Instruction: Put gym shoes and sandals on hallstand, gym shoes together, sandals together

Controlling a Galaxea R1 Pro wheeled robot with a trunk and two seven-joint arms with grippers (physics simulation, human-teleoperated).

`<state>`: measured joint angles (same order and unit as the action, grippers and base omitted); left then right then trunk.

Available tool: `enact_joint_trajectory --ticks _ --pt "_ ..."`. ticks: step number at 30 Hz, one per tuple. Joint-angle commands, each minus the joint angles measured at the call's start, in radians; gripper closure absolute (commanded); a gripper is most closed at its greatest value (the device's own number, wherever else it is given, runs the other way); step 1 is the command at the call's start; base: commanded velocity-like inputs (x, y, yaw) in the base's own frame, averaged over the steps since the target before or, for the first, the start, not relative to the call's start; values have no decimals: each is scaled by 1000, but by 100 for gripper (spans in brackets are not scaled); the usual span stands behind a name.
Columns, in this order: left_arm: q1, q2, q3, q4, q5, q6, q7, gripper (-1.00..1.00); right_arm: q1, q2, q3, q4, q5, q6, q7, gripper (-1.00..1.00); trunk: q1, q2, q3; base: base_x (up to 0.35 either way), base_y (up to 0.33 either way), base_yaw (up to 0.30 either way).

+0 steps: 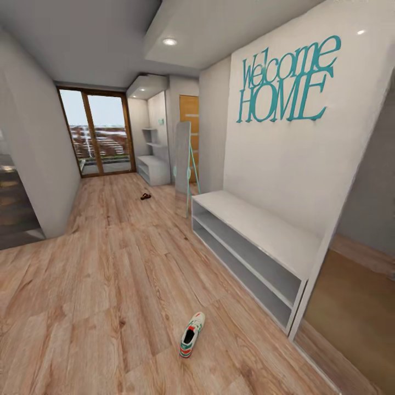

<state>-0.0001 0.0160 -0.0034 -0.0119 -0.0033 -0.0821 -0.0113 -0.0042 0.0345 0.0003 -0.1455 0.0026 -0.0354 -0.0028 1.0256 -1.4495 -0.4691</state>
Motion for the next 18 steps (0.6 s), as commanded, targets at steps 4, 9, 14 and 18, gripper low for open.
enact_joint_trajectory --ticks 4,9,14,18 --pt "0 0 0 0 1 -8 -1 -100 0 -2 0 -5 0 -3 0 -100 -1 -1 -1 -310 -67 0" --pt "-1 -1 0 -1 1 -13 -2 -100 0 -3 0 -8 0 -3 0 -100 -1 -1 -1 -295 -147 -9" --pt "-1 -2 -1 -2 -3 -16 -1 -100 0 -3 0 -9 0 -4 0 -100 -1 -1 0 -253 -189 -124" --pt "-1 -3 -1 -2 -5 -18 -1 -100 0 -3 0 -9 0 -4 0 -100 -1 -1 2 -190 -218 -206"
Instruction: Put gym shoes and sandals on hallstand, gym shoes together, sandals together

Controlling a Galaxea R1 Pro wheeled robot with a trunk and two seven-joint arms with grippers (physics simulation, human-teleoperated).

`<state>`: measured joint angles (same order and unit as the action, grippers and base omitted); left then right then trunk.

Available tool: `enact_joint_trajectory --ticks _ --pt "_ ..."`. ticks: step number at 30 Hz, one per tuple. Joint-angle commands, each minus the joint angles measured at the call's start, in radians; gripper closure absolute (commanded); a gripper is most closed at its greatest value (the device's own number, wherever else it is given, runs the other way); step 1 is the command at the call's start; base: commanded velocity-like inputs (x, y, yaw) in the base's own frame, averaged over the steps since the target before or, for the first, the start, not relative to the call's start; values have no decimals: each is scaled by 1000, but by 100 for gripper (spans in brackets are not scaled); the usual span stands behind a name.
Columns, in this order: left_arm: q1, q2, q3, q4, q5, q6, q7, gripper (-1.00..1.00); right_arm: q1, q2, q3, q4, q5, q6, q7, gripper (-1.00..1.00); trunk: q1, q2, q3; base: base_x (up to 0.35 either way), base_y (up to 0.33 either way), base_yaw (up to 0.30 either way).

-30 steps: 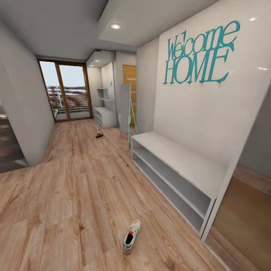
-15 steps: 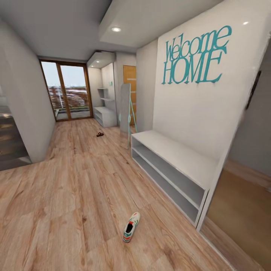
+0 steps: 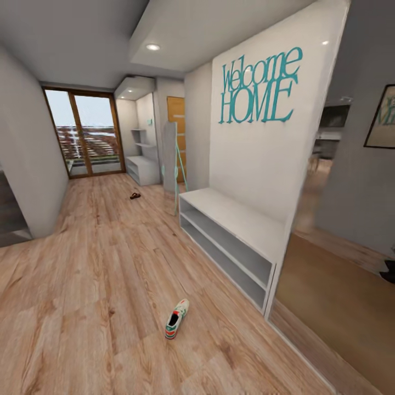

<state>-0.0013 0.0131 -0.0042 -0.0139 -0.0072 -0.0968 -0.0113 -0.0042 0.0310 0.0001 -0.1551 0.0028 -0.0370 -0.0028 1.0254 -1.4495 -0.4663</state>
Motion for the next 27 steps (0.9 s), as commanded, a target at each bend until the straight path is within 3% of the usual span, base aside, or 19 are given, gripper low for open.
enact_joint_trajectory --ticks 1,15,27 --pt "0 0 0 0 -1 -3 -1 -100 0 0 0 0 0 -3 0 -100 0 0 -1 -158 -231 -230" --pt "0 0 -1 -25 0 -4 4 -100 0 0 0 -1 0 -3 0 -100 0 0 1 -61 -242 -255" --pt "0 2 1 -27 6 -4 5 -100 0 0 0 -4 0 -3 0 -100 0 0 1 -3 -56 -265"
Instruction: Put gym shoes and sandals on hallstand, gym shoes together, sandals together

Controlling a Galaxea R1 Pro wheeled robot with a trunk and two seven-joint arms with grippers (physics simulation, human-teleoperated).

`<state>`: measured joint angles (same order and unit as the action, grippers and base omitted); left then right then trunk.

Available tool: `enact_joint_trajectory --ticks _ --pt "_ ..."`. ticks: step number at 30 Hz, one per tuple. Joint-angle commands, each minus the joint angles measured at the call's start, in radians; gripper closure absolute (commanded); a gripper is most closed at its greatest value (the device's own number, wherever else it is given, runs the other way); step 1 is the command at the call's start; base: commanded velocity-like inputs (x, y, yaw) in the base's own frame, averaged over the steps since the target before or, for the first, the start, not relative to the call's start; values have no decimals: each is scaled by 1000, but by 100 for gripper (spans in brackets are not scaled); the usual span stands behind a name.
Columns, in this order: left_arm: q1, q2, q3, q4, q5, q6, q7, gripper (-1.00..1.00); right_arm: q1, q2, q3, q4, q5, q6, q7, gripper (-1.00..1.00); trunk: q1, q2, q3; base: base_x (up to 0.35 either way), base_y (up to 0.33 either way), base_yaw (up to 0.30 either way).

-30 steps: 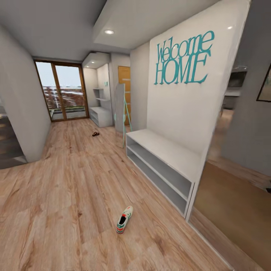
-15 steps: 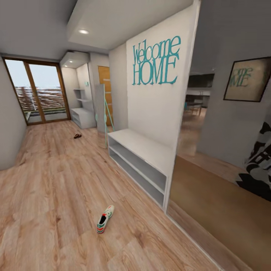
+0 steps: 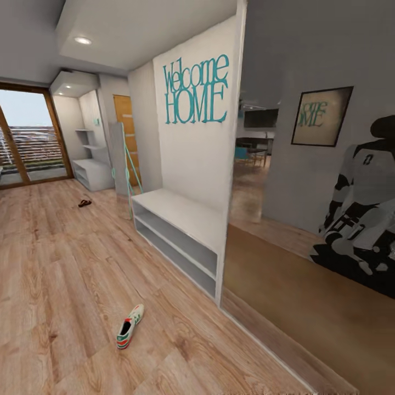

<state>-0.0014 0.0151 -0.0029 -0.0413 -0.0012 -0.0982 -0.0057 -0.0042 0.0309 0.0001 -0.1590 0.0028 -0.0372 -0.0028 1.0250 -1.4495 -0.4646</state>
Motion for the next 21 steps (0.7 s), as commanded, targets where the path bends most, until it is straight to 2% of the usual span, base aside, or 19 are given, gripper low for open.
enact_joint_trajectory --ticks 1,21 --pt "0 0 0 0 0 -3 -1 -100 0 0 0 0 0 -3 0 -100 0 0 -1 -1 -10 -265" --pt "-2 1 1 0 3 -11 -1 -100 0 0 0 -1 0 -4 -1 -100 0 0 -1 0 -2 -265"
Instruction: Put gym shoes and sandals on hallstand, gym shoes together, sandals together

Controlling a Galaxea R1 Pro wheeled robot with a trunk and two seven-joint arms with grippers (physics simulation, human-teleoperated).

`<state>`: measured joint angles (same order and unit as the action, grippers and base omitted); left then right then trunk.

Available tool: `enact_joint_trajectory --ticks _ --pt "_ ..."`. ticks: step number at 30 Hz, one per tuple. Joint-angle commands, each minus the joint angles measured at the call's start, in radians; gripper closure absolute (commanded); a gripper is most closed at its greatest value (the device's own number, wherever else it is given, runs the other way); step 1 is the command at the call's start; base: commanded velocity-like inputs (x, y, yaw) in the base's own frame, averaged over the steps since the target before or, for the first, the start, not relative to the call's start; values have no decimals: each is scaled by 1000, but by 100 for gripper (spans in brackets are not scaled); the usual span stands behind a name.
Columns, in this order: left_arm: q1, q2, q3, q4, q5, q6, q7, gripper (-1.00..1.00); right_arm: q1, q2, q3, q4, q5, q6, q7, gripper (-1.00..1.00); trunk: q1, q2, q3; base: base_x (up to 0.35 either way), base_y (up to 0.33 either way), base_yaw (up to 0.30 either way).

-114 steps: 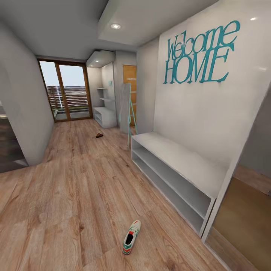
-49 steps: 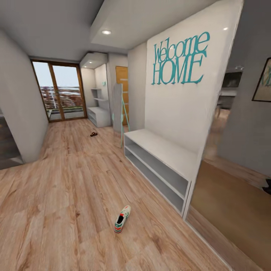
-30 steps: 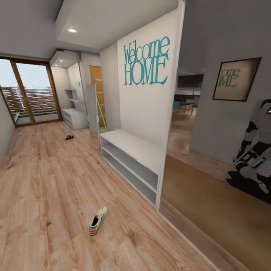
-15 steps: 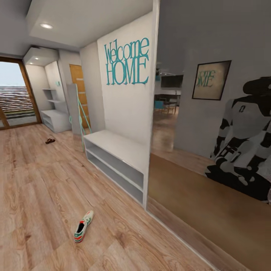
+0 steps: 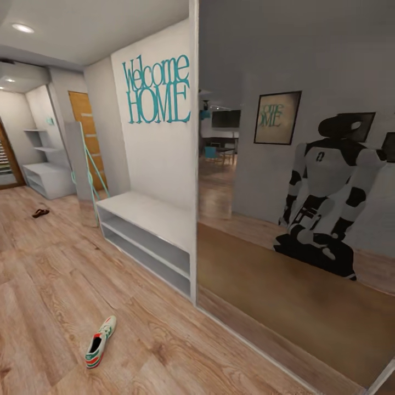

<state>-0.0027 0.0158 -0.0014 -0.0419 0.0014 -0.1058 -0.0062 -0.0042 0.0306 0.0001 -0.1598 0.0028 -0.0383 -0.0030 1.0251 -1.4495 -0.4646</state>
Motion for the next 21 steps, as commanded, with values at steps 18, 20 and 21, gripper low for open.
enact_joint_trajectory --ticks 18,20,21 --pt "0 0 0 0 0 -42 4 -100 0 0 -1 0 0 -3 -2 -100 0 0 -1 -127 39 -265" --pt "0 0 0 0 0 -41 4 -100 0 0 -1 0 0 -3 -2 -100 0 0 -1 -288 149 -265" --pt "0 0 0 0 0 -41 4 -100 0 0 -1 0 0 -3 -2 -100 0 0 -1 -282 175 -265"
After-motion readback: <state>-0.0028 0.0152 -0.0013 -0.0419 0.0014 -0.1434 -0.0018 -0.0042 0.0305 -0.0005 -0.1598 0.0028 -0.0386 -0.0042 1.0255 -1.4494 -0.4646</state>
